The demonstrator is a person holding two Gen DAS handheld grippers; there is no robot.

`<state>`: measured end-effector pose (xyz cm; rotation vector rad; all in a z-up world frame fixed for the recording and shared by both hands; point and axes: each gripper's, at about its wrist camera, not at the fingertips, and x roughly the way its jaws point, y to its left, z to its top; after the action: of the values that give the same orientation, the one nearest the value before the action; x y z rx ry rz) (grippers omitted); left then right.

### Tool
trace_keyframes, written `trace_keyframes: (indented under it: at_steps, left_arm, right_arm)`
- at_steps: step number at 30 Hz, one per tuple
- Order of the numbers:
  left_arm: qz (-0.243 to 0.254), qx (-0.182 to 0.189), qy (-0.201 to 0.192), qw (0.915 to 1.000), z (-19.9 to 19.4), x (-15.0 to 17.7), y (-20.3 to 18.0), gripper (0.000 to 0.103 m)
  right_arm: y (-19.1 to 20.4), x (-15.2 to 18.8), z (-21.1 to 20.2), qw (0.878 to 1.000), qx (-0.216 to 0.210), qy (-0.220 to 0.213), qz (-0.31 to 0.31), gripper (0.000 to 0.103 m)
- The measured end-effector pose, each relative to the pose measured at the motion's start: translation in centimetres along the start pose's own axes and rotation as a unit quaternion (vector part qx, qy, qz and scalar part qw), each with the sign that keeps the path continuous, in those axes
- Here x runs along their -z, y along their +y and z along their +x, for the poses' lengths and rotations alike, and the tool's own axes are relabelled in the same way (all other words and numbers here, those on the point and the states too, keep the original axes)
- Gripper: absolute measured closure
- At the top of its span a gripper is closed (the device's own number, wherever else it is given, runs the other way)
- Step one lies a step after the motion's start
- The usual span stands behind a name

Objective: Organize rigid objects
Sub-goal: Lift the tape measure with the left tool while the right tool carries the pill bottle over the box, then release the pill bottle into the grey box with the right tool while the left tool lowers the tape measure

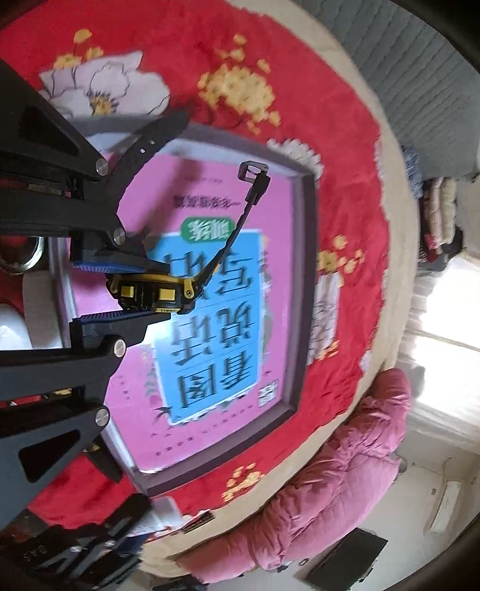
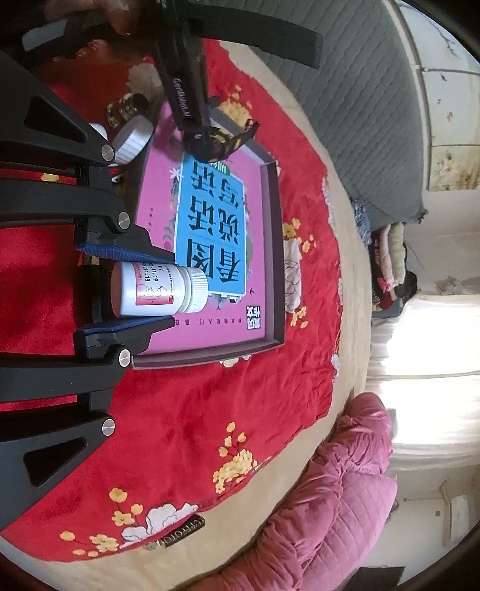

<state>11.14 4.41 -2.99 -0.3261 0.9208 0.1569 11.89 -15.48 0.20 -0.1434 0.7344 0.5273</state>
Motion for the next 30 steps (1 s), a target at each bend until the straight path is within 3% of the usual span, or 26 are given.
trace_keyframes:
  at_steps: [17, 30]
  left_arm:
    - [0.021, 0.017, 0.044, 0.9987, 0.7, -0.2, 1.6, 0.086]
    - [0.025, 0.023, 0.048, 0.9983, 0.5, 0.0, 2.0, 0.086]
  right_arm:
    - [-0.9, -1.6, 3.9, 0.998, 0.028, 0.043, 0.037, 0.076]
    - [-0.6, -1.2, 5.2, 0.997, 0.038, 0.069, 0.021, 0.076]
